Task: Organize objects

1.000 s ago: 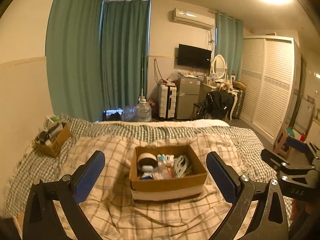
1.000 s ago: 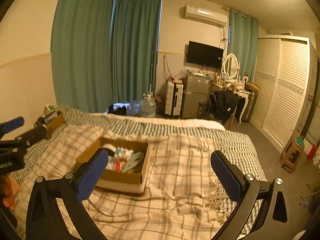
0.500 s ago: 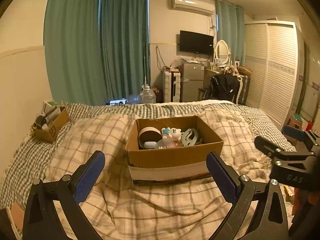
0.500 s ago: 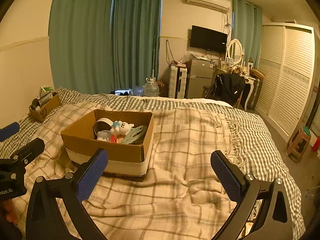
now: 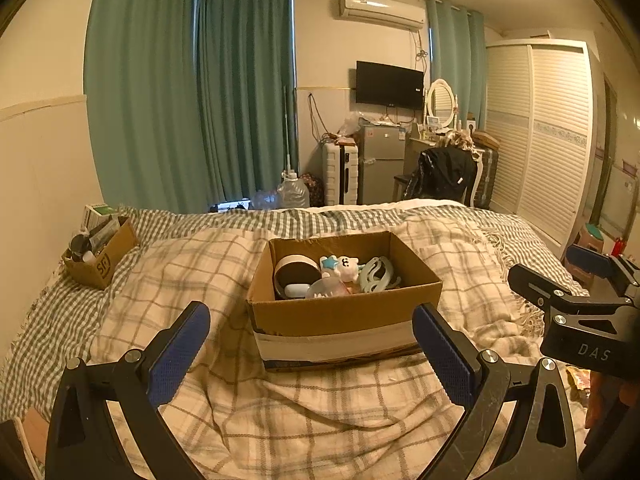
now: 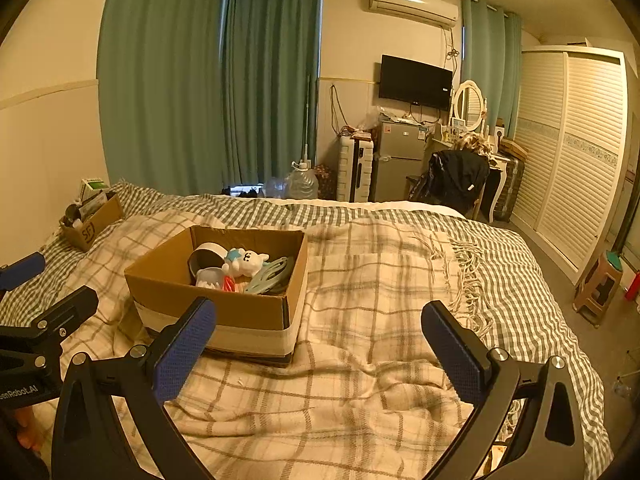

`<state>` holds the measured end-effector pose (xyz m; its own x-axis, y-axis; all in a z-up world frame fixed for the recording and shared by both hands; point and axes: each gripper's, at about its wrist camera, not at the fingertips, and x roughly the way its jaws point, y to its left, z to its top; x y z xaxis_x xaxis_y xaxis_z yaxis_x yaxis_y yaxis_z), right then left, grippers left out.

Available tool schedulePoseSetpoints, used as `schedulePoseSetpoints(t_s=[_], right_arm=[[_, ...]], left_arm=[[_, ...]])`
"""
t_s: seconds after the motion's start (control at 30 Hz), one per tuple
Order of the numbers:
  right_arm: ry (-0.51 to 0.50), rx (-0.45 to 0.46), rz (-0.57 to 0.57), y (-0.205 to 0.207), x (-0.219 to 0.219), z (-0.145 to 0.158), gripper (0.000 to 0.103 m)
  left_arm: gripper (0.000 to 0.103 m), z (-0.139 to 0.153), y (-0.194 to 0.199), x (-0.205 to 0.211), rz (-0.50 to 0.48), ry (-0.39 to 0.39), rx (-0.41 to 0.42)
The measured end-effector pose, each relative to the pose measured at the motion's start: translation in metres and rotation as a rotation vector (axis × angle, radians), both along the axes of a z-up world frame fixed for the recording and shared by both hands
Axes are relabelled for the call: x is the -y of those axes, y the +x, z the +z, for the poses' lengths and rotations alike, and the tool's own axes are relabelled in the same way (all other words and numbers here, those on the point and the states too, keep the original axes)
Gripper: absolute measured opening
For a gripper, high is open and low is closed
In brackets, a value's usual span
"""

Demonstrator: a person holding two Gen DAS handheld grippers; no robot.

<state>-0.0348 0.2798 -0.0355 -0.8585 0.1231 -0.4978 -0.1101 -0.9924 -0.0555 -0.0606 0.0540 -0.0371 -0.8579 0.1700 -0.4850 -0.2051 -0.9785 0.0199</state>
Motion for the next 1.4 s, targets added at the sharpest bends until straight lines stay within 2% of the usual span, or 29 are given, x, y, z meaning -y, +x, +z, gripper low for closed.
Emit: schedulePoseSetpoints(t_s=[1.4], right_arm=[[0.002,0.001,0.002,0.0043,0.003,0.0012,0.103]], left_arm=[[0.103,-0.0008,-0.0001,0.0042,0.023,0.005,0.009]])
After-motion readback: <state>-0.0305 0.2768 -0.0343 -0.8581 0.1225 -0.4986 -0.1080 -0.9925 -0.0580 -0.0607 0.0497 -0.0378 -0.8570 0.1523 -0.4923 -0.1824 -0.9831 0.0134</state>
